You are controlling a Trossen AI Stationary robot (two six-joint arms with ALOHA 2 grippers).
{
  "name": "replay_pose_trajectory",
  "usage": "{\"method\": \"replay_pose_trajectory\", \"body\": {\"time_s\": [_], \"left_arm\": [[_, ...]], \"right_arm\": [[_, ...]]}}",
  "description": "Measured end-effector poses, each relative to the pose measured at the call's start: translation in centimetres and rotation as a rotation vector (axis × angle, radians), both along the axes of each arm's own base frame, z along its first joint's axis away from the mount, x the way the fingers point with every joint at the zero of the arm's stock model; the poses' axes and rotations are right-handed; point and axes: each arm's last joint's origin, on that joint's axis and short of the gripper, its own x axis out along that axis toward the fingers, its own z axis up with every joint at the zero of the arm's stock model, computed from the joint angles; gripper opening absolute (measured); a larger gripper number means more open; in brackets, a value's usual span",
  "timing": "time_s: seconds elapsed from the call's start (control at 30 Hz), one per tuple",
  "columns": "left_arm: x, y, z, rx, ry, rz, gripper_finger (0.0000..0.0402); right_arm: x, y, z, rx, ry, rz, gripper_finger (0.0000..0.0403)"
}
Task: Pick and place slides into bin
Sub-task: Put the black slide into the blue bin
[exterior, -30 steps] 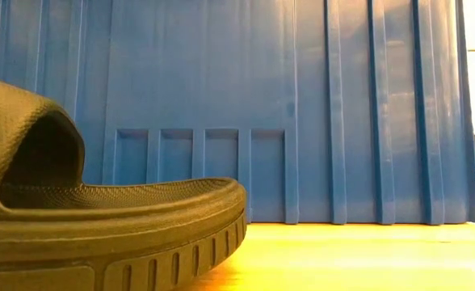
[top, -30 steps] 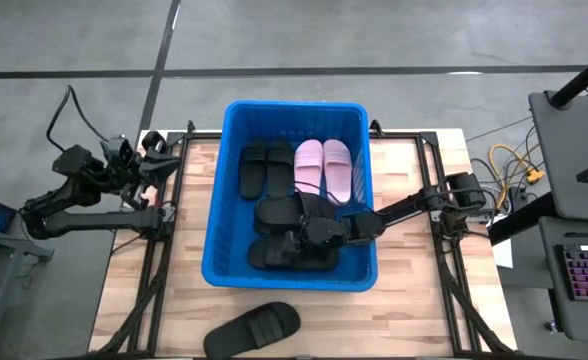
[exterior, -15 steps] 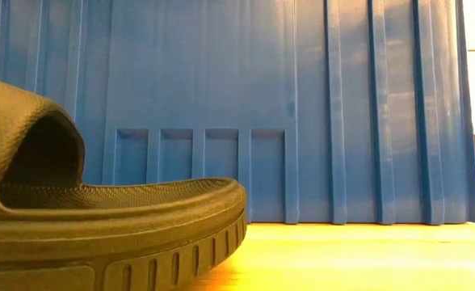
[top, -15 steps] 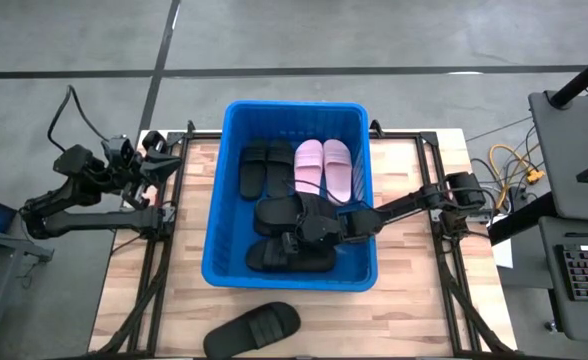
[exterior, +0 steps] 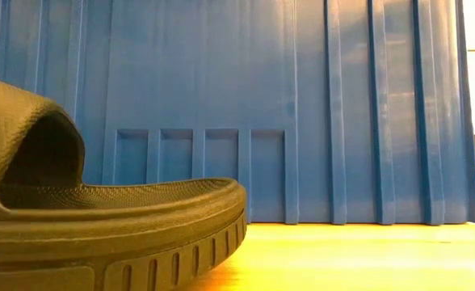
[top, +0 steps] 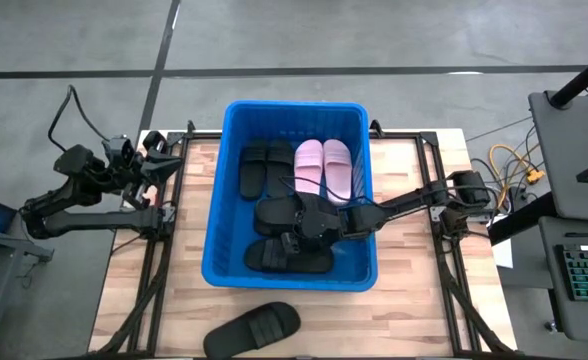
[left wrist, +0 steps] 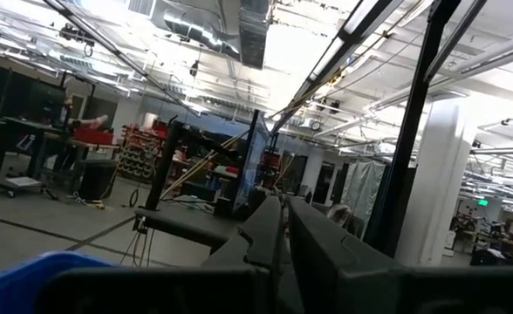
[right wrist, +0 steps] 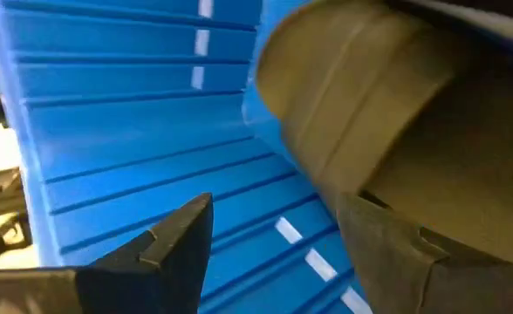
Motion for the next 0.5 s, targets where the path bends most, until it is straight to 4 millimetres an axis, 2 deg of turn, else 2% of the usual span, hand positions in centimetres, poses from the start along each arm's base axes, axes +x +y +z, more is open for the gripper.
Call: {"method": "replay_pose_trajectory", "body": {"time_s": [0.1, 0.3, 0.43, 0.5], "left_arm": [[-0.1, 0.0, 0.0, 0.000, 0.000, 0.000, 0.0011], [0.1, 0.0, -0.1, 0.000, 0.016, 0.001, 0.0011], [0.2, 0.0, -0.2, -0.002, 0.021, 0.000, 0.0011], [0.2, 0.0, -0.2, -0.002, 0.022, 0.000, 0.0011]], "right_arm": [[0.7, 0.0, 2.2, -0.079, -0.089, 0.022, 0.0229], [2.3, -0.4, 8.4, -0.375, -0.315, 0.029, 0.0219], [2.9, -0.9, 13.6, -0.591, -0.492, 0.093, 0.0219], [2.8, -0.5, 16.7, -0.732, -0.602, 0.135, 0.0216]]}}
